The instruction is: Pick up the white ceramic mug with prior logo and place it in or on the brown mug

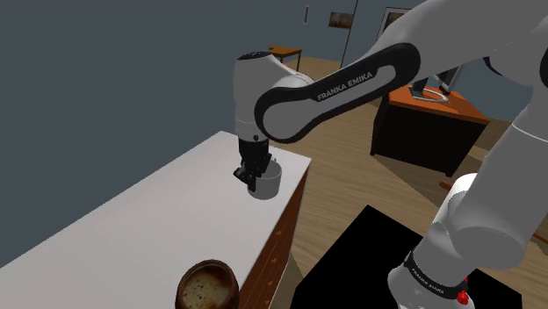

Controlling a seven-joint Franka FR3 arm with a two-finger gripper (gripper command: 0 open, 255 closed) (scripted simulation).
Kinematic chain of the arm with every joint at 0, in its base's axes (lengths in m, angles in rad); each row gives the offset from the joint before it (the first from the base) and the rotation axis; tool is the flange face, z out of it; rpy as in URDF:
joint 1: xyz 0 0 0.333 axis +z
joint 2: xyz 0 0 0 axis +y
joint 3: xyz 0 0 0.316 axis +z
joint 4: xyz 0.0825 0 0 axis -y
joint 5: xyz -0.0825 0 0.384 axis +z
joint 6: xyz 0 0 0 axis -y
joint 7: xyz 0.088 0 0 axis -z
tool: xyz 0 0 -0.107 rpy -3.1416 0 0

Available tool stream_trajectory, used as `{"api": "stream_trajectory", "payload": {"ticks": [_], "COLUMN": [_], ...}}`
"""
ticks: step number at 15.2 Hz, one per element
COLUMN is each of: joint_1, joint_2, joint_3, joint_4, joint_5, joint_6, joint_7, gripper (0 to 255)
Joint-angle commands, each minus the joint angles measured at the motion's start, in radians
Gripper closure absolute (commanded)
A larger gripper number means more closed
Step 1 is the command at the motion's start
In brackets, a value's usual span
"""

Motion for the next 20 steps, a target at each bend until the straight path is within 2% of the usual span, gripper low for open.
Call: {"api": "stream_trajectory", "payload": {"ticks": [1,20], "joint_1": [-0.001,-0.004], "joint_2": [-0.014,-0.084], "joint_3": [-0.001,-0.010], "joint_4": [0.014,0.193], "joint_5": [0.006,0.033], "joint_6": [-0.027,-0.271], "joint_7": [-0.006,-0.034], "gripper": [255,255]}}
